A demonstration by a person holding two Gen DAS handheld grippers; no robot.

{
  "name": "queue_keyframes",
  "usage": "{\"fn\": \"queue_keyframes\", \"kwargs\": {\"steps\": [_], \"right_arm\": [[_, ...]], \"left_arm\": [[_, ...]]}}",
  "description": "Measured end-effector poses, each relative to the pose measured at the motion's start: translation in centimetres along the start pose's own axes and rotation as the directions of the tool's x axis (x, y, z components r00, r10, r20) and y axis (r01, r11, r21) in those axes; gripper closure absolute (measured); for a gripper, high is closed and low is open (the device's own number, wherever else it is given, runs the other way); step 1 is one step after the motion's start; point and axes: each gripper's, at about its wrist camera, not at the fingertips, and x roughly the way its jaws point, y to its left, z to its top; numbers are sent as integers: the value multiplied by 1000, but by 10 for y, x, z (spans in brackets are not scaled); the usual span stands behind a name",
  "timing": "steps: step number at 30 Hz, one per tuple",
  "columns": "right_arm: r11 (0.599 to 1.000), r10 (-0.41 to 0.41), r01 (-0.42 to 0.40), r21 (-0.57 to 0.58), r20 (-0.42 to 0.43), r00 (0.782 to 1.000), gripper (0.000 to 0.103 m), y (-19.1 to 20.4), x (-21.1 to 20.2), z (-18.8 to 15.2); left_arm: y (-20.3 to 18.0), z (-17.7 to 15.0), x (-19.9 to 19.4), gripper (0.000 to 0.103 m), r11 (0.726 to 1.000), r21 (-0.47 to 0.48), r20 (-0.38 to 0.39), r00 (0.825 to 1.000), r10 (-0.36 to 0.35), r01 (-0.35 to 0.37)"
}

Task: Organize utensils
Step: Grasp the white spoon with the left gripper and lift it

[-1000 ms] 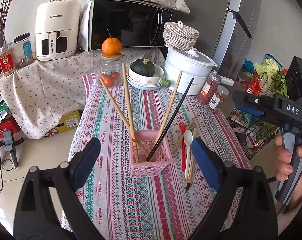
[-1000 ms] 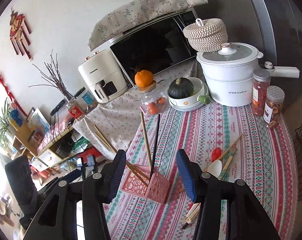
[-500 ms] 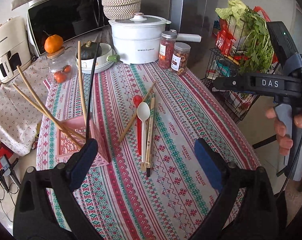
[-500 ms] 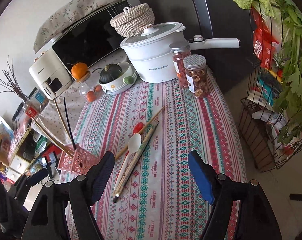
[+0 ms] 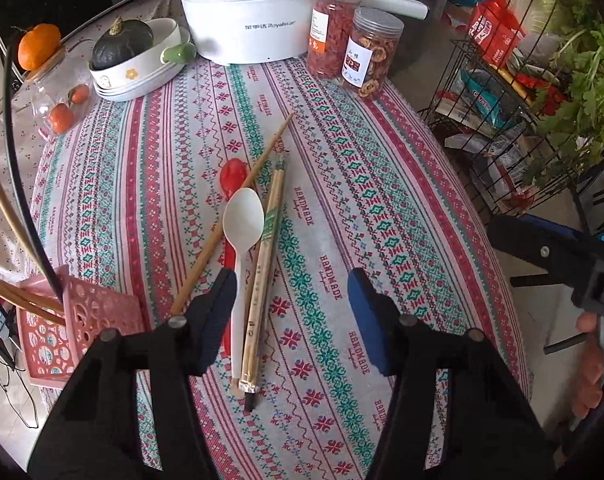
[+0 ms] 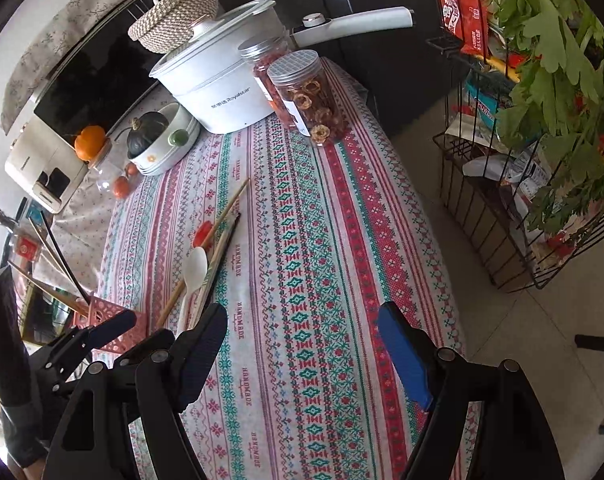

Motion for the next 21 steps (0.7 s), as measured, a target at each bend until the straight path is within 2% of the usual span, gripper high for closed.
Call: {"fn": "queue_keyframes", "kwargs": {"steps": [2, 6, 11, 14, 16, 17, 21], "right_arm": [[1000, -2, 2, 2, -15, 1000, 24, -1, 6, 1], [1000, -13, 13, 4, -42, 999, 24, -4, 16, 3], [999, -18, 19, 26, -60, 998, 24, -10, 25, 5], [999, -7, 9, 34, -70, 998, 24, -10, 28, 7], [999, -7, 9, 31, -74, 997, 24, -9, 30, 7], [999, -7, 10, 31, -75, 997, 24, -9, 30, 8], [999, -6, 10, 45, -81, 997, 24, -12, 34, 9]], "left_arm": [[5, 9, 17, 52, 999, -6, -20, 998, 53, -53], [15, 22, 46, 69, 994, -33, -66, 993, 102, -104], [24, 39, 64, 69, 989, -34, -43, 989, 141, -143], [28, 44, 74, 70, 992, -37, -56, 991, 121, -123], [27, 44, 78, 82, 993, -31, -65, 992, 109, -112], [27, 44, 79, 92, 994, -29, -67, 992, 108, -110], [21, 41, 72, 101, 994, -2, -40, 993, 112, -112]]}}
